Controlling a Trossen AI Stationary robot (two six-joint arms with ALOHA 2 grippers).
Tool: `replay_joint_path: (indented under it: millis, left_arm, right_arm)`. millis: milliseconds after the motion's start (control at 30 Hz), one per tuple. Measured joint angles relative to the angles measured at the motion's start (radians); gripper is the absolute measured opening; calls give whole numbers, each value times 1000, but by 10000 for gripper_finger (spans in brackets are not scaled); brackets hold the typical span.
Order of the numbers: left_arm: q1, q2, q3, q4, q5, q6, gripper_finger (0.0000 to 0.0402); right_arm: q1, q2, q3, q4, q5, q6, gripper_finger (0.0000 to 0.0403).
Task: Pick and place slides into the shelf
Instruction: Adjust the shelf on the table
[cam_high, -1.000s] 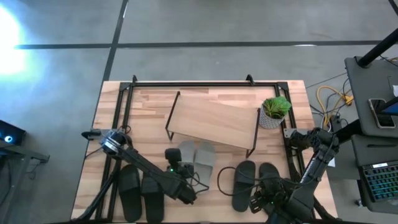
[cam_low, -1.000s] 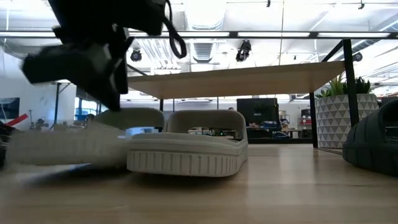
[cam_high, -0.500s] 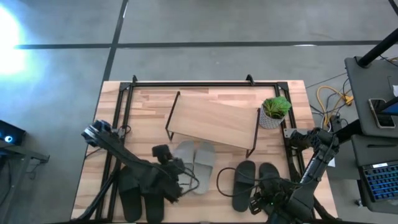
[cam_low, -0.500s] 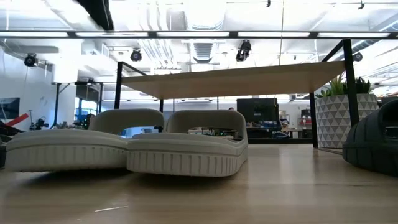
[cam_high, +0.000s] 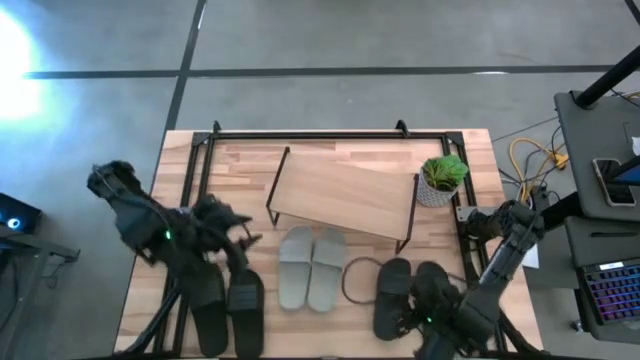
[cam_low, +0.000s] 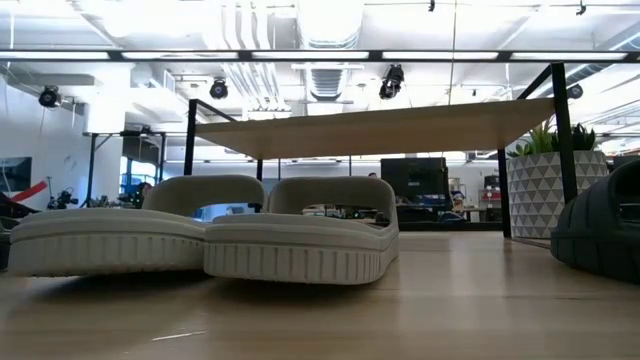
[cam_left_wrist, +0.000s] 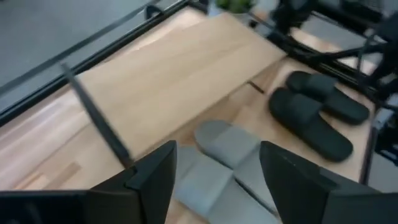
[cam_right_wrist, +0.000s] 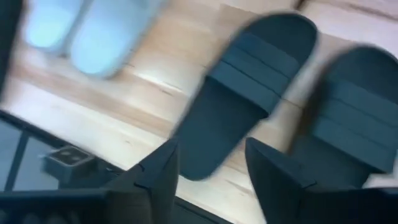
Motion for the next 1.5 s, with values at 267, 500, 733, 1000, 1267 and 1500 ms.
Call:
replay_joint_path:
  millis: [267,500,733,1000,1267,1500]
  left_arm:
    - [172,-60,-93,27,117,129,40]
    - [269,-101,-142,25,86,174,3]
    - [390,-180,-336,77,125,174,0]
    - [485,-353,-634,369,209,259,0]
    - [624,-593,-835,571,330,317,0]
    - [689,-649,-991,787,434,321,0]
  right_arm:
    - [-113,-54,0,105,108,-287,19]
    - [-251,-126,0,94,174,-466,9]
    - [-554,-183,0,116,143,-767,9]
    - [-909,-183,0,297,-10,-1052,9]
    - [-1179,-131,0,370,-139,-1147,9]
    - [-1294,-23,0,401,-228,-1234,9]
